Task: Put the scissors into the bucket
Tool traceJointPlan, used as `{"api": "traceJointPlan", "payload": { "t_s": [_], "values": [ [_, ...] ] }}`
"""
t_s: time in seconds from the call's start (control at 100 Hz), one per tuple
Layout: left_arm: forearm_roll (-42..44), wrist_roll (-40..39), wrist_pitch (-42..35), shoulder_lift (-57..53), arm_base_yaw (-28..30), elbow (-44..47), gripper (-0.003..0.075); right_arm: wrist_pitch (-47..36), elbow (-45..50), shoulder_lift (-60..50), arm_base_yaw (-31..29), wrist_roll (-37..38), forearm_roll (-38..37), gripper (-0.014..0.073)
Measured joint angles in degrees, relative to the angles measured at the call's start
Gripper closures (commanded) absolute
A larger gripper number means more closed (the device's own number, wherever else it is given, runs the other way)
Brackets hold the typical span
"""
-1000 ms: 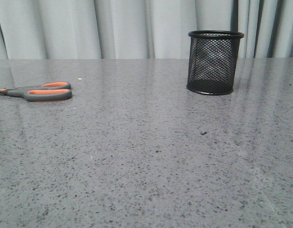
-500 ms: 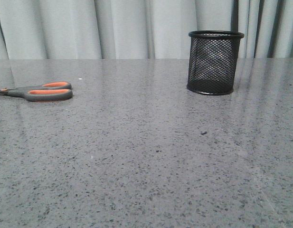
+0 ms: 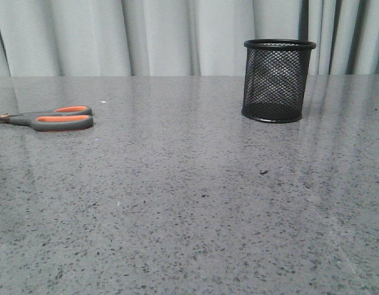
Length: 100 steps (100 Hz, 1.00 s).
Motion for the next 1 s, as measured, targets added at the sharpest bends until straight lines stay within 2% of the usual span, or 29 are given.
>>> {"api": "traceJointPlan", "payload": {
  "t_s": [0.07,0.12,0.17,0.26,0.31,0.48,0.62,0.83,1.0],
  "values": [
    [-0.24,0.5,0.59,1.16,0.0,-0.27,0.0446,0.66,0.0,0.0,0.0,-0.39,-0.02,0.0569],
    [-0.38,0.76,0.63,1.75,0.0,-0.41,0.034,0.92,0.0,0.0,0.0,-0.6,-0.12,0.0494],
    [-0.51,0.9,0.63,2.44,0.0,-0.54,0.0281,1.15,0.0,0.0,0.0,-0.6,-0.12,0.0382],
    [-0.78,0.99,0.72,3.61,0.0,-0.93,0.0274,1.37,0.0,0.0,0.0,-0.69,-0.12,0.0206],
    [-0.88,1.29,1.03,4.4,0.0,-1.61,0.0286,1.37,0.0,0.37,0.0,-0.69,-0.12,0.0167],
    [-0.92,6.1,3.88,9.2,0.0,-6.03,0.0314,1.59,-0.04,2.84,0.0,-1.06,-0.12,0.0172],
    [-1.01,13.49,6.92,16.4,0.0,-11.57,0.0315,1.59,-0.04,4.01,0.0,-2.34,-0.12,0.0172],
    [-1.01,28.88,12.39,31.73,0.0,-20.93,0.0315,1.59,-0.04,4.01,0.0,-3.49,-0.12,0.0172],
    [-1.01,46.25,18.01,44.36,0.0,-27.69,0.0314,1.59,-0.04,4.01,0.0,-3.73,-0.12,0.0172]
  ]
}}
